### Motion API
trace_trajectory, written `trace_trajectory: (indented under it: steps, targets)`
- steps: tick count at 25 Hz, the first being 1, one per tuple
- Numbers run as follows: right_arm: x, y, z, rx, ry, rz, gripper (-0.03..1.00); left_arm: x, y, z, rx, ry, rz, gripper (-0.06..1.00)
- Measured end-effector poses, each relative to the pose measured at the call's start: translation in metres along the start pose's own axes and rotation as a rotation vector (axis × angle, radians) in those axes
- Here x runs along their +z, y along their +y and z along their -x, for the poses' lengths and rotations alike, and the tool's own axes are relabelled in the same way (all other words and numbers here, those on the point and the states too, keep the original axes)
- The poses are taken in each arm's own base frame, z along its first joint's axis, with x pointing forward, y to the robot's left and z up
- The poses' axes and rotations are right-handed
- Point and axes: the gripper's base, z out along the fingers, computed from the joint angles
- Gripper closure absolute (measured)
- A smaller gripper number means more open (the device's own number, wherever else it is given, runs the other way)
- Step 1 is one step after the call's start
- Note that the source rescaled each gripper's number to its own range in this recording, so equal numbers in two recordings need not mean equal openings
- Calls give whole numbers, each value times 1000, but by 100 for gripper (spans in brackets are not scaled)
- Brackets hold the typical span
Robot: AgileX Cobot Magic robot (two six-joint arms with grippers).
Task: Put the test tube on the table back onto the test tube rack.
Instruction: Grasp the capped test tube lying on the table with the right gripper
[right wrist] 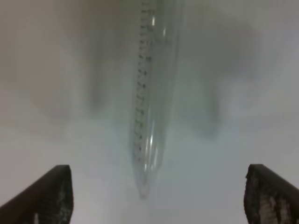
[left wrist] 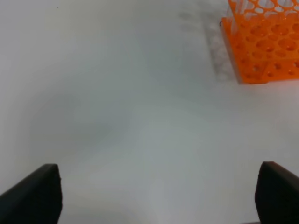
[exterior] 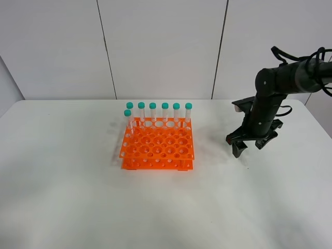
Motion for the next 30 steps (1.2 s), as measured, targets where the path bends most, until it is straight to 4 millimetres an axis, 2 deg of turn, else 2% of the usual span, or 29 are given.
trace_trajectory:
  steps: [6,9,13,18,19,22,23,24,25,30]
  targets:
    - [24,1,0,-2,40,10,2,0,0,0,0,0,0,6]
    - [26,1,2,-2,26,8,3,0,0,0,0,0,0,6]
    - [26,1,3,-1,19,8,13,0,0,0,0,0,0,6]
    - [26,1,3,0,18,10,19,0,0,0,0,0,0,6]
    - [26,1,3,0,18,10,26,0,0,0,0,0,0,6]
    - [26,1,3,0,18,10,69,0,0,0,0,0,0,6]
    - [26,1,3,1,17,9,89,0,0,0,0,0,0,6]
    - [26,1,3,2,15,10,97,0,0,0,0,0,0,6]
    - [26,1,3,2,14,9,94,0,0,0,0,0,0,6]
    - [26,1,3,2,11,9,94,0,0,0,0,0,0,6]
